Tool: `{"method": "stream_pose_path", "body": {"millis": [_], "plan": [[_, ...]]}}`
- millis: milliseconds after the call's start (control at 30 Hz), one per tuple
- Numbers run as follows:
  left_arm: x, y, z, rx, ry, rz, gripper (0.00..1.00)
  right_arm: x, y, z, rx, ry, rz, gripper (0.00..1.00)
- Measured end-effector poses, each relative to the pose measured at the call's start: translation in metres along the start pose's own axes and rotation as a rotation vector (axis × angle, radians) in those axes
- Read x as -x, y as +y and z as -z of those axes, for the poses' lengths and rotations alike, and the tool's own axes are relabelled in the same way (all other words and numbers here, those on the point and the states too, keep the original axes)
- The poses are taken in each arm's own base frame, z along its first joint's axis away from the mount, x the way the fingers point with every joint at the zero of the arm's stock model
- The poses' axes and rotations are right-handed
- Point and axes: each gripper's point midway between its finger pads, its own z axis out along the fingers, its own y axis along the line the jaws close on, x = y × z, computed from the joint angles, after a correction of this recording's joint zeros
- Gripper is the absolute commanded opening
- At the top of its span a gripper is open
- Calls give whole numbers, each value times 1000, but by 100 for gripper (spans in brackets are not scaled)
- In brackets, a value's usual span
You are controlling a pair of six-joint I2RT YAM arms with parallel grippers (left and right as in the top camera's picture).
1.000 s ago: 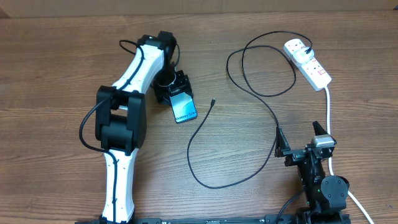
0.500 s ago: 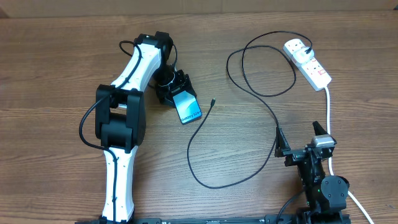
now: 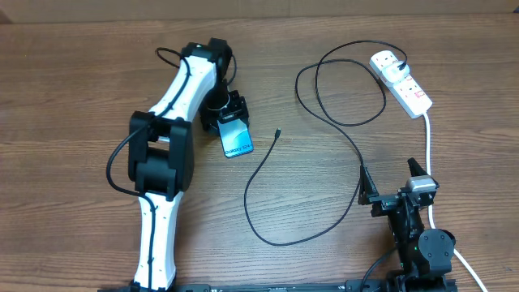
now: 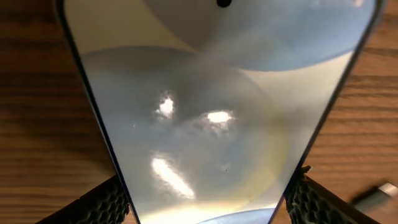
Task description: Plug charger to phone and switch on socket
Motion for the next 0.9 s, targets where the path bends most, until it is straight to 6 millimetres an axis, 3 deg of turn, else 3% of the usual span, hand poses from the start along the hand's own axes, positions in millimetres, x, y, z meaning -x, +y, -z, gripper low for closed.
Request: {"method": "stream_pose_path", "body": {"millis": [100, 300, 667, 900], "plan": [[2, -1, -2, 80, -50, -33, 77, 0, 0, 0, 0, 0, 0, 100], [9, -5, 0, 183, -151, -82, 100, 0, 0, 0, 0, 0, 0, 100], [9, -2, 2, 208, -158, -83, 100, 0, 0, 0, 0, 0, 0, 100], [8, -10, 0, 154, -142, -82, 99, 0, 0, 0, 0, 0, 0, 100]]}}
